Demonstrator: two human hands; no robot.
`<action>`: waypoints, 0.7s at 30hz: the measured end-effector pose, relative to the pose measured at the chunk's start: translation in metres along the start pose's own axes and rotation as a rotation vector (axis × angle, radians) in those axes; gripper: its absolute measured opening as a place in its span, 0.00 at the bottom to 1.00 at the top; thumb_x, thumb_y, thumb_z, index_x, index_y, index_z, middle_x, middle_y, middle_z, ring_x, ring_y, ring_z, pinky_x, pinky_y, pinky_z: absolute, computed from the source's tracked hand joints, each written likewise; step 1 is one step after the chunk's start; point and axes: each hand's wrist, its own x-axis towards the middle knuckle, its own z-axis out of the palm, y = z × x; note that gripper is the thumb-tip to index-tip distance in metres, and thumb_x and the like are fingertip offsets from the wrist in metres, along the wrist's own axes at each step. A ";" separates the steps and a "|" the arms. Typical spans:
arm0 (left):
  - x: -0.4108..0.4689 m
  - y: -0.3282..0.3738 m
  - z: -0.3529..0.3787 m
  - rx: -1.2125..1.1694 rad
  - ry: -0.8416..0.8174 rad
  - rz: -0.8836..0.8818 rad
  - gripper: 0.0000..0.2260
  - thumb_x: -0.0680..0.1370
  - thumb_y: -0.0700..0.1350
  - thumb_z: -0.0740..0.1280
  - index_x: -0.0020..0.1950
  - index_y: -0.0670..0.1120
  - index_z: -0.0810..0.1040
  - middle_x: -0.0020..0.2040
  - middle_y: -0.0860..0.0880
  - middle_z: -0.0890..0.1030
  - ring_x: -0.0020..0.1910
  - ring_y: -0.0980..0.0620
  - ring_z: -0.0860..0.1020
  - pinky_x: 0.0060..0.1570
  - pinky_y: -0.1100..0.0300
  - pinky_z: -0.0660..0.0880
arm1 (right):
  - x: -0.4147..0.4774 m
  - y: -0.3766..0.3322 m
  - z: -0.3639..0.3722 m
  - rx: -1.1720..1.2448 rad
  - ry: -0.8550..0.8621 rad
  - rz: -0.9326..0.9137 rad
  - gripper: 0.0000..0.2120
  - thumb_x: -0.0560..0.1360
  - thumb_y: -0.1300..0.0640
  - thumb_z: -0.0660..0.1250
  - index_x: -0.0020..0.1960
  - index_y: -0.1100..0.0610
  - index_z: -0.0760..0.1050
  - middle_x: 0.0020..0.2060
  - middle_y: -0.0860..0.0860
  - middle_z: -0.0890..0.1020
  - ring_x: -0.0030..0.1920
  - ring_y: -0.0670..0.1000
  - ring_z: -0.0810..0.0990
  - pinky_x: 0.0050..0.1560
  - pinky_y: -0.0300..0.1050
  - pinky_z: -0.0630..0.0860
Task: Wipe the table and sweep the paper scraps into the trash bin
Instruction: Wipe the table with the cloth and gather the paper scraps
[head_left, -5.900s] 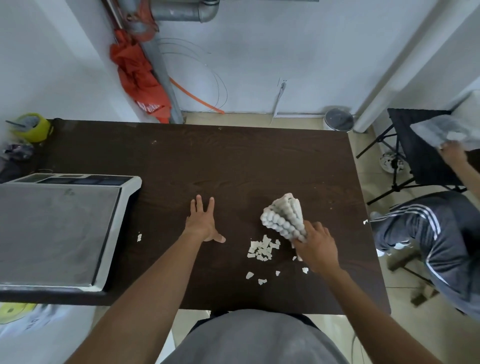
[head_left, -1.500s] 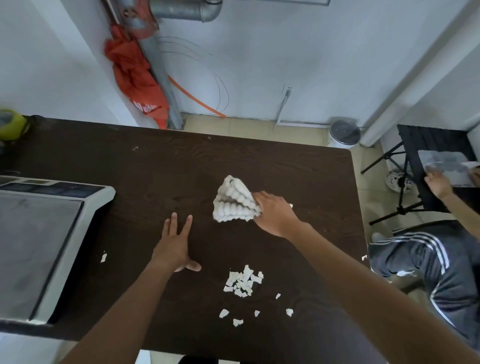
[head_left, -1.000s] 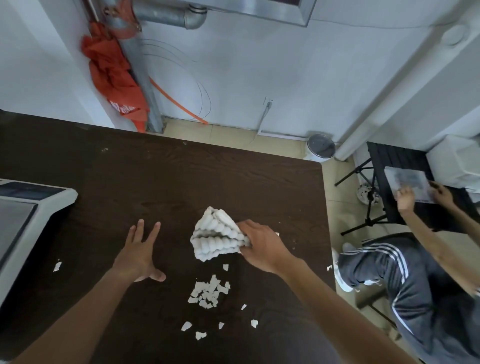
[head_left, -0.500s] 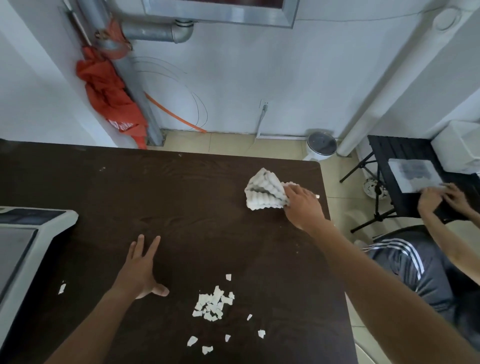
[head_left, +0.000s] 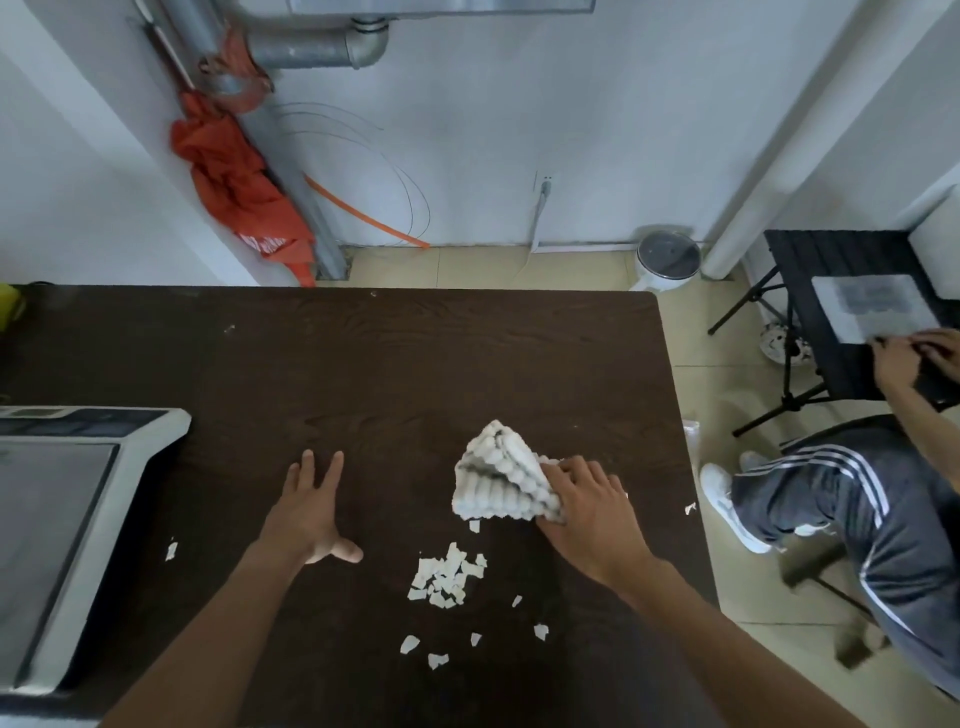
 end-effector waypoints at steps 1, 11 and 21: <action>0.000 0.000 0.000 0.010 -0.001 -0.002 0.65 0.65 0.57 0.82 0.82 0.53 0.34 0.81 0.43 0.33 0.81 0.42 0.38 0.77 0.43 0.61 | 0.008 0.004 -0.006 0.043 0.009 0.017 0.26 0.72 0.43 0.66 0.68 0.49 0.69 0.58 0.49 0.75 0.57 0.53 0.75 0.57 0.50 0.72; 0.000 0.004 -0.002 0.069 -0.016 -0.021 0.65 0.63 0.61 0.81 0.82 0.53 0.35 0.82 0.42 0.35 0.81 0.41 0.40 0.78 0.43 0.57 | 0.136 0.088 -0.075 -0.061 0.095 0.217 0.28 0.78 0.46 0.64 0.75 0.53 0.62 0.68 0.56 0.71 0.66 0.61 0.71 0.65 0.61 0.70; 0.008 0.093 -0.022 -0.254 0.198 0.177 0.44 0.75 0.68 0.67 0.83 0.56 0.48 0.83 0.46 0.51 0.81 0.44 0.54 0.76 0.42 0.58 | 0.065 0.075 -0.033 -0.163 0.041 0.039 0.31 0.76 0.44 0.67 0.74 0.51 0.61 0.72 0.54 0.68 0.70 0.58 0.68 0.68 0.58 0.67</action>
